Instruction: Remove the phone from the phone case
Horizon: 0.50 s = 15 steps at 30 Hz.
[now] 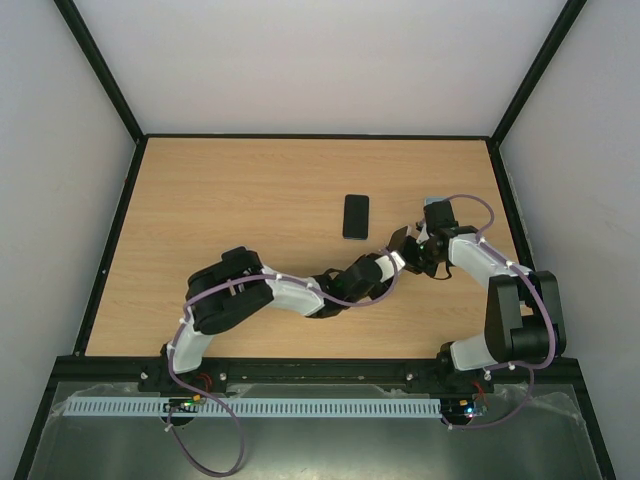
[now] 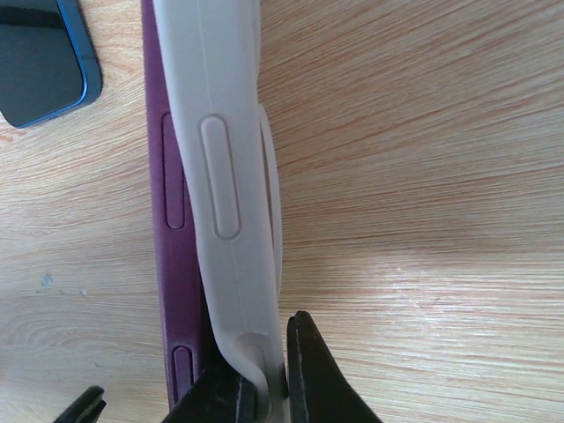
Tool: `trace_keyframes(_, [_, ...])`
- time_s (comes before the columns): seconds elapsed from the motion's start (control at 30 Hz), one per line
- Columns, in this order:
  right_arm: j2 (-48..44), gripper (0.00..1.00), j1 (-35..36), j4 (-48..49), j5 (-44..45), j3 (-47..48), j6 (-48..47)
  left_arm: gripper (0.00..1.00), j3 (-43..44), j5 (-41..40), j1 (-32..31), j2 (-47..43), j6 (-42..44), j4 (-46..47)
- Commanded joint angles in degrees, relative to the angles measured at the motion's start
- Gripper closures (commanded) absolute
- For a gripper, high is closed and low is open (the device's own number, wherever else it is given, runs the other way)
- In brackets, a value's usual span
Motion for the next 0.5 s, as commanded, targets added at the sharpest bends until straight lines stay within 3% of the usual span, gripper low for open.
trace_keyframes(0.0, [0.15, 0.98, -0.22, 0.39, -0.71, 0.46, -0.63, 0.57, 0.94, -7.15, -1.04, 1.93, 5.60, -1.76])
trace_keyframes(0.47, [-1.50, 0.98, -0.42, 0.77, -3.50, -0.33, -1.60, 0.72, 1.48, -17.35, -1.48, 4.58, 8.66, -0.14])
